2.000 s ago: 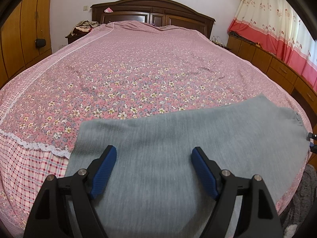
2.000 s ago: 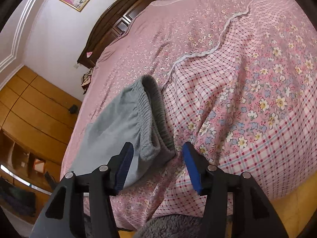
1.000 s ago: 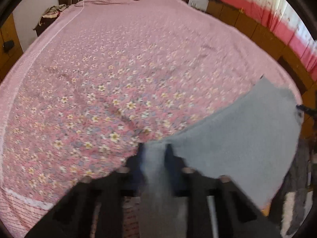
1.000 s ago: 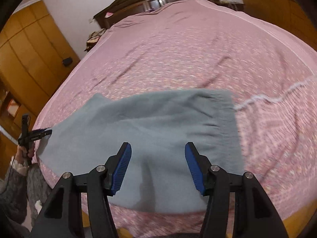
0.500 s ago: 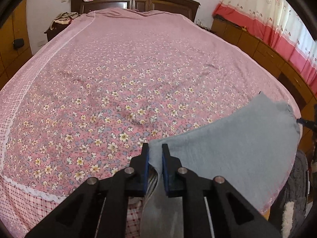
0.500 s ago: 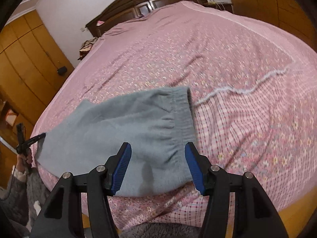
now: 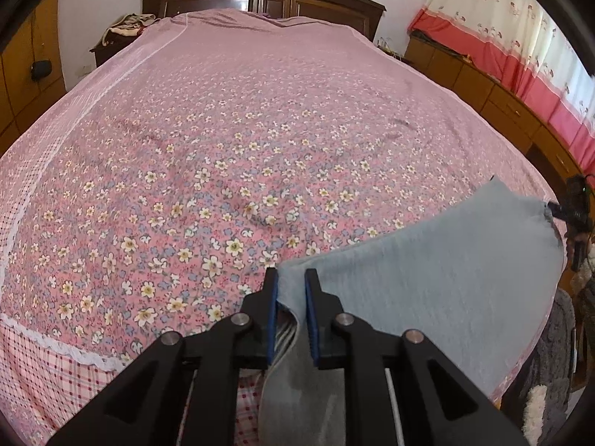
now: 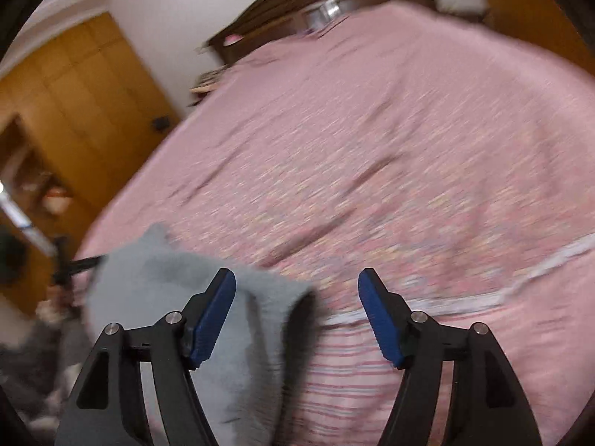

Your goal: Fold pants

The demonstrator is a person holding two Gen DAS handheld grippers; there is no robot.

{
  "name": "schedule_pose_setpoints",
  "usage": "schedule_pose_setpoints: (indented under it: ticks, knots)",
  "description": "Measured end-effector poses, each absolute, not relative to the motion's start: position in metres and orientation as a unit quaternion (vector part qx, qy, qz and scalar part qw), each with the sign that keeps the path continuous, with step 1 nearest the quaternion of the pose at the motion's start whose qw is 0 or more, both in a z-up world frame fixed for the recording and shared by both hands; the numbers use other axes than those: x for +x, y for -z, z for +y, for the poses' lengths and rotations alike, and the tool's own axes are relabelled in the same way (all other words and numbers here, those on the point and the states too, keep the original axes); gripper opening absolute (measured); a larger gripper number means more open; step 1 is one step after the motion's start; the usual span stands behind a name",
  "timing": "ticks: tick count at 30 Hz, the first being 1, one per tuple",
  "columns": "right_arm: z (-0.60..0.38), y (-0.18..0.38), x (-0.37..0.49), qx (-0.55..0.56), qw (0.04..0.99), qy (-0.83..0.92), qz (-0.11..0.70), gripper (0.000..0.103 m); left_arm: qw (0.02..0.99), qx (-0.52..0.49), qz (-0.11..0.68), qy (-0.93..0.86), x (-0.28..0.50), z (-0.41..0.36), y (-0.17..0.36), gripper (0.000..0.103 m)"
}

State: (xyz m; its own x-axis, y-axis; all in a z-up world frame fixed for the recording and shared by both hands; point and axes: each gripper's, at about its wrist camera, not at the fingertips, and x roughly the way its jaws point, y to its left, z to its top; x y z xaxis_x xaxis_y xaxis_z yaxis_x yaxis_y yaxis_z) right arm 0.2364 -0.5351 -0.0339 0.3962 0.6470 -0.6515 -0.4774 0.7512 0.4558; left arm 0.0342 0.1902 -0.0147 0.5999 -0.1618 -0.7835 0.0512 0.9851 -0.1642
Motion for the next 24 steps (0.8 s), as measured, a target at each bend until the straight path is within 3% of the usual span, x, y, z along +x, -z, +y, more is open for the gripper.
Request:
schedule_pose_setpoints:
  ticks: [7, 9, 10, 15, 18, 24]
  knots:
    - [-0.537, 0.065, 0.251, 0.146, 0.791, -0.390, 0.448, 0.070, 0.887, -0.069, 0.453, 0.050, 0.037, 0.189, 0.018, 0.015]
    - [-0.537, 0.063, 0.252, 0.164, 0.780, -0.416, 0.438, 0.056, 0.889, -0.071, 0.451, 0.046, 0.037, 0.187, 0.018, 0.015]
    - [-0.533, 0.061, 0.251, 0.159, 0.776, -0.428, 0.435, 0.035, 0.889, -0.071, 0.450, 0.045, 0.037, 0.185, 0.018, 0.015]
    - [-0.520, 0.056, 0.245, 0.113, 0.789, -0.423, 0.430, 0.023, 0.891, -0.094, 0.443, 0.044, 0.035, 0.191, 0.018, 0.014]
    - [-0.517, 0.038, 0.232, 0.089, 0.814, -0.411, 0.401, 0.018, 0.903, -0.095, 0.419, 0.028, 0.028, 0.194, 0.011, 0.008]
    - [-0.488, -0.015, 0.194, -0.115, 0.861, -0.356, 0.346, 0.016, 0.916, -0.081, 0.390, 0.033, 0.017, 0.194, -0.010, 0.006]
